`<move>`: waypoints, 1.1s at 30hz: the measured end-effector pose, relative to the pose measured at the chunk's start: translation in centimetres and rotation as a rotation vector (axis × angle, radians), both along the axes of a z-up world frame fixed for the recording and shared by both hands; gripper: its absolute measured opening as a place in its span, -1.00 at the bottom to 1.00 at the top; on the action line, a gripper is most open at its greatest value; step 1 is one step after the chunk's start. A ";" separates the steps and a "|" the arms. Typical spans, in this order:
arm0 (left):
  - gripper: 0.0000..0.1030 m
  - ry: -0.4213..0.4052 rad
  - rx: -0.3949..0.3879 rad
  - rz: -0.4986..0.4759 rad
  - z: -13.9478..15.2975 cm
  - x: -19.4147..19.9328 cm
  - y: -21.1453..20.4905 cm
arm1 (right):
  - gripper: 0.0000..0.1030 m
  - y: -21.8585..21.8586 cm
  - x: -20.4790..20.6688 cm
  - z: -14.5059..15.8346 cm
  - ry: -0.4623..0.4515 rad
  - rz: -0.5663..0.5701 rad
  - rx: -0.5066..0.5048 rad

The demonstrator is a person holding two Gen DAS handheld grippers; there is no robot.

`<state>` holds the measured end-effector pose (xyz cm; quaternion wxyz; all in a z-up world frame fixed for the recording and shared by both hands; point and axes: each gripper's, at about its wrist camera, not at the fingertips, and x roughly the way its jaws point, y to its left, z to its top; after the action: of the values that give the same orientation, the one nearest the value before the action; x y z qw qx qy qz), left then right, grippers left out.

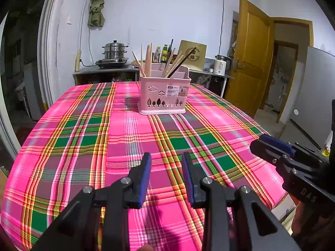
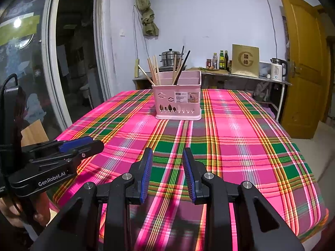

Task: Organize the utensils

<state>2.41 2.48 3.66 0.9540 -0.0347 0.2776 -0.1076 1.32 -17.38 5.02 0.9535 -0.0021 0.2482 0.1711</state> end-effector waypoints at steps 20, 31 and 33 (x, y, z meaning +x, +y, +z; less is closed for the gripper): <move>-0.40 0.000 0.002 -0.005 -0.1 -0.1 0.0 | -0.41 0.0 -0.1 -0.1 0.002 0.000 -0.002; -0.39 0.001 0.003 -0.007 -0.1 -0.1 -0.1 | -0.41 0.0 -0.1 -0.1 0.002 0.001 -0.002; -0.39 0.001 0.002 -0.009 -0.1 -0.2 -0.2 | -0.41 0.0 -0.1 -0.1 0.001 0.000 -0.003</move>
<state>2.25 2.32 3.60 0.9533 -0.0327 0.2785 -0.1118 1.17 -17.35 4.91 0.9533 -0.0035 0.2491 0.1709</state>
